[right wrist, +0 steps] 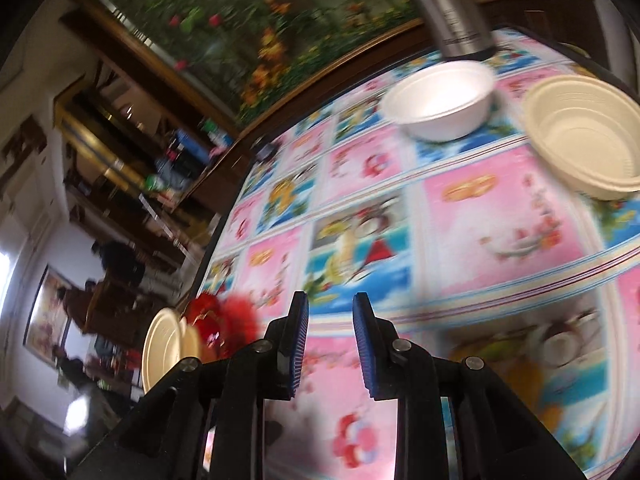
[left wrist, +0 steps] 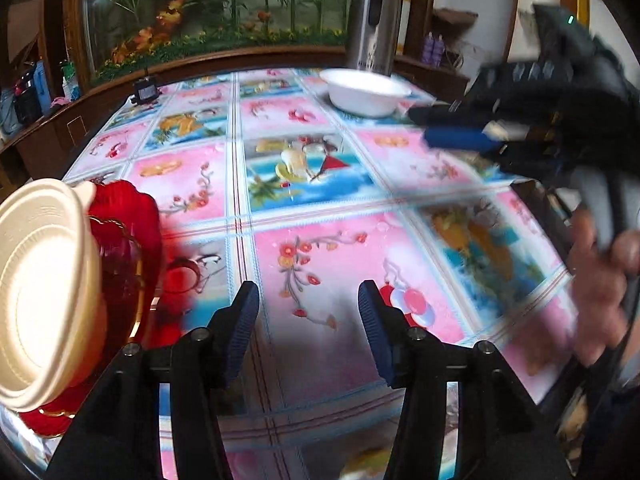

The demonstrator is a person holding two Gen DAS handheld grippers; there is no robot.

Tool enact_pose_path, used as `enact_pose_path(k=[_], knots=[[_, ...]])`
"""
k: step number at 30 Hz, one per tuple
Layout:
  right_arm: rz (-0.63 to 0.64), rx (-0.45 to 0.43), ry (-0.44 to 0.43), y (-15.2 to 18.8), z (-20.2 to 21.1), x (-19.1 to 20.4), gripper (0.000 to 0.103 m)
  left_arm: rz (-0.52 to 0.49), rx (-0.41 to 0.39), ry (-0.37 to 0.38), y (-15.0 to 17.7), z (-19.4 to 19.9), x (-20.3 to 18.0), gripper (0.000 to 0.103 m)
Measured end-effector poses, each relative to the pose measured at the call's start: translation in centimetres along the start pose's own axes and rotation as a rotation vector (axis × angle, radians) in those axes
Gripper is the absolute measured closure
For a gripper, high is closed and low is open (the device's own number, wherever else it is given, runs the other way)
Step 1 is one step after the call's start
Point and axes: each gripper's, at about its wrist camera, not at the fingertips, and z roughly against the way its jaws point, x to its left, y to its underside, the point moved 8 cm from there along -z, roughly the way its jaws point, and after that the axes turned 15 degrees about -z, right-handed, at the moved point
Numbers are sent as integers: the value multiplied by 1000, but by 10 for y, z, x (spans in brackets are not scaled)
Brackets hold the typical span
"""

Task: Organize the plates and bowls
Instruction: 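Withdraw the left gripper from the stack while the right gripper moves toward the white bowl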

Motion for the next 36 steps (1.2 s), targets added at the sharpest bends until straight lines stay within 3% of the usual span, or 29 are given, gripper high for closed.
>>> enact_pose_path(k=[5, 13, 17, 21, 31, 32, 33, 36], knots=[[-38, -64, 30, -42, 10, -17, 68, 7, 21, -20, 1, -6, 1, 53], [-102, -95, 103, -126, -10, -29, 68, 11, 28, 7, 4, -8, -2, 53], [-105, -146, 195, -167, -18, -39, 67, 11, 23, 22, 4, -9, -3, 53], [-109, -139, 288, -201, -36, -54, 67, 16, 22, 38, 4, -9, -4, 53], [-127, -91, 432, -223, -71, -87, 71, 21, 20, 48, 3, -10, -4, 53], [-141, -75, 417, -221, -75, -89, 77, 22, 19, 48, 3, -9, -4, 53], [-144, -53, 394, -218, -78, -89, 91, 22, 18, 48, 3, -9, -4, 53], [-110, -54, 384, -211, -77, -82, 94, 22, 20, 45, 3, -10, -4, 53]])
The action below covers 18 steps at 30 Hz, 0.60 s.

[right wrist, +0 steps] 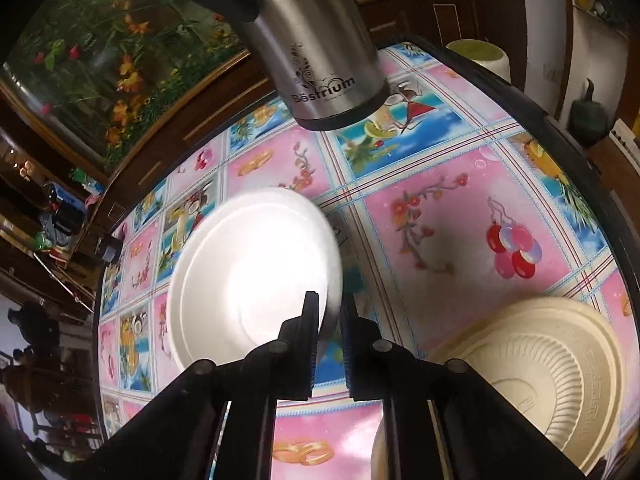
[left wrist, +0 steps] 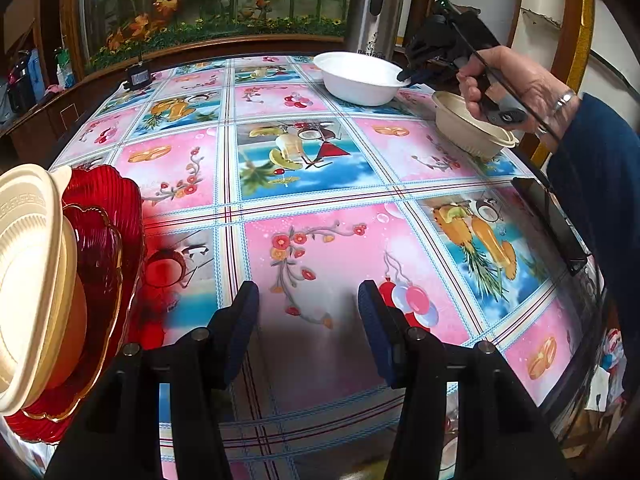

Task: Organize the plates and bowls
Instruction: 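Withdraw the left gripper from the stack while the right gripper moves toward the white bowl, then grasp the white bowl rim with the right gripper and carry it toward the stack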

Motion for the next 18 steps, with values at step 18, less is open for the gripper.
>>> enact_pose_path(k=[18], knots=[[287, 218, -134, 157, 58, 7, 92, 72, -47, 76, -23, 18, 6, 43]])
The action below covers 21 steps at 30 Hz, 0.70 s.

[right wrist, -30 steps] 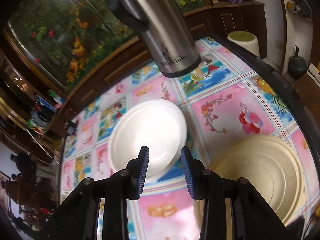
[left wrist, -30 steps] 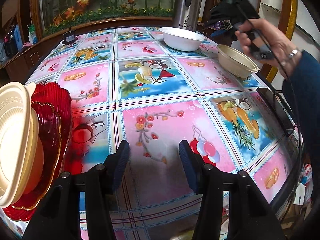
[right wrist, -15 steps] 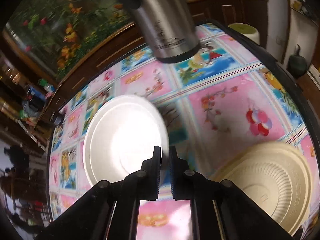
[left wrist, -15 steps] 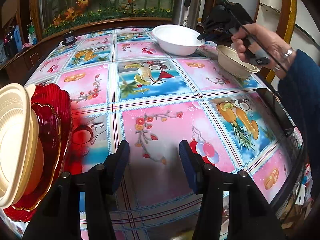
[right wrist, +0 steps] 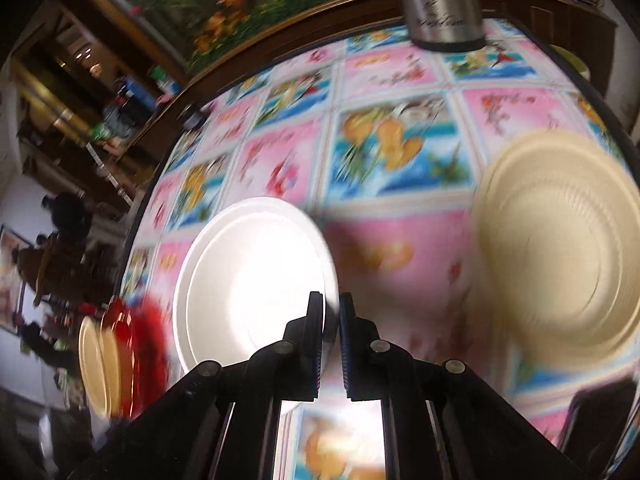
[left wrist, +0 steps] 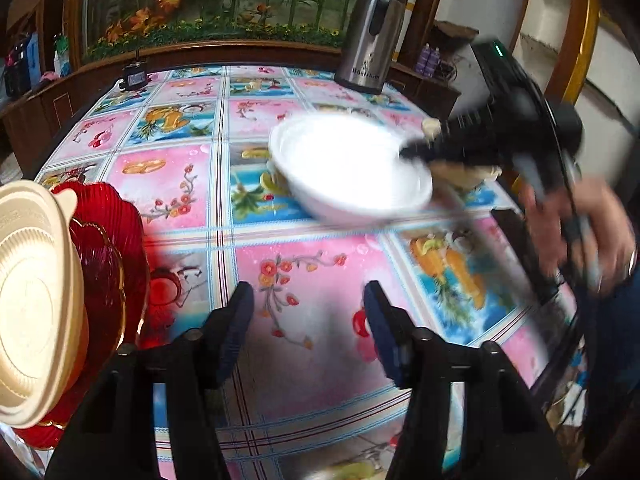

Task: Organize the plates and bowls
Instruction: 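Grasp the white bowl rim with the right gripper and carry it toward the stack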

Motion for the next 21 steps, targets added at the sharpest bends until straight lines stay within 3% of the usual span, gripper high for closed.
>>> enact_pose_path(k=[4, 6, 8, 13, 17, 21], knots=[[45, -8, -5, 29, 7, 5, 89, 47, -10, 36, -10, 4, 5, 42], [76, -37, -7, 39, 14, 8, 67, 71, -11, 56, -15, 3, 8, 42], [73, -75, -13, 41, 25, 7, 60, 103, -11, 77, -19, 1, 12, 42], [18, -132, -72, 36, 43, 1, 60, 174, 2, 90, -30, -13, 26, 43], [-30, -127, -104, 36, 39, -5, 60, 180, 23, 52, -36, -25, 33, 44], [-49, -124, -122, 39, 33, -7, 71, 196, 46, 28, -35, -36, 42, 55]])
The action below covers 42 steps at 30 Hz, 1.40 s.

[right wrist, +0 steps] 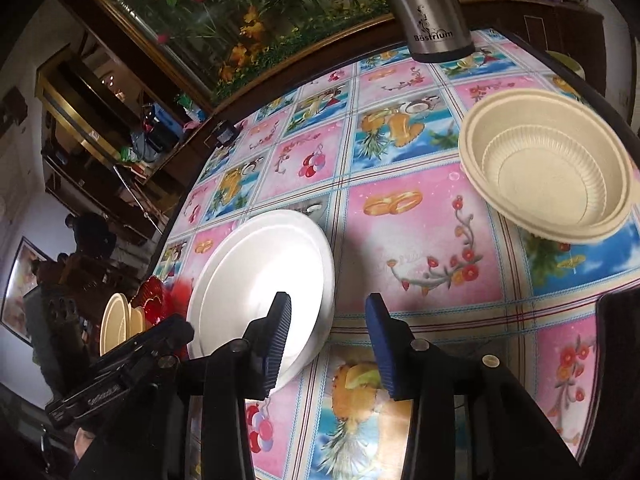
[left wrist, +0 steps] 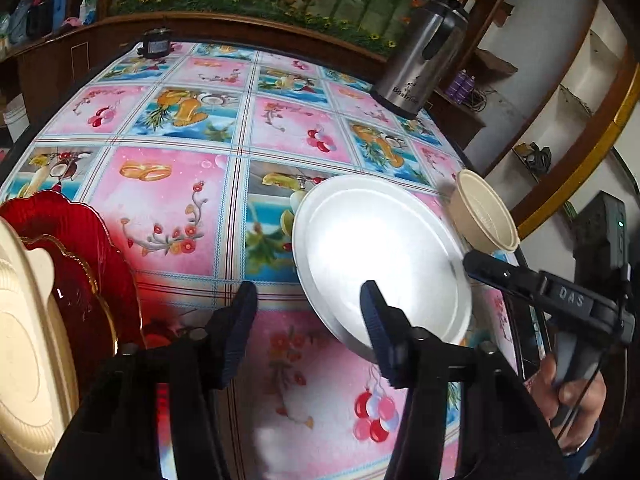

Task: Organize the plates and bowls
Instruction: 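Grasp the white bowl rim with the right gripper and carry it toward the stack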

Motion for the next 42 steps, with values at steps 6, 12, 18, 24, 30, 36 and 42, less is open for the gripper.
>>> enact_pose_path(k=[6, 12, 18, 24, 30, 36, 42], knots=[[20, 11, 14, 10, -13, 3, 87, -54, 19, -10, -3, -14, -7, 85], [44, -38, 15, 20, 2, 13, 92, -147, -12, -74, 0, 1, -18, 88], [38, -35, -32, 41, 20, 19, 92, -208, -32, -122, 15, 22, -24, 88], [55, -7, -47, 72, 32, 22, 88, -257, -1, -129, 45, 35, -31, 87], [70, 24, -46, 98, 38, 21, 88, -262, 13, -118, 65, 45, -35, 86], [50, 23, -31, 100, 31, 14, 88, -277, -1, -135, 66, 46, -36, 86], [42, 20, -19, 100, 26, 12, 85, -308, -8, -143, 66, 44, -41, 86]])
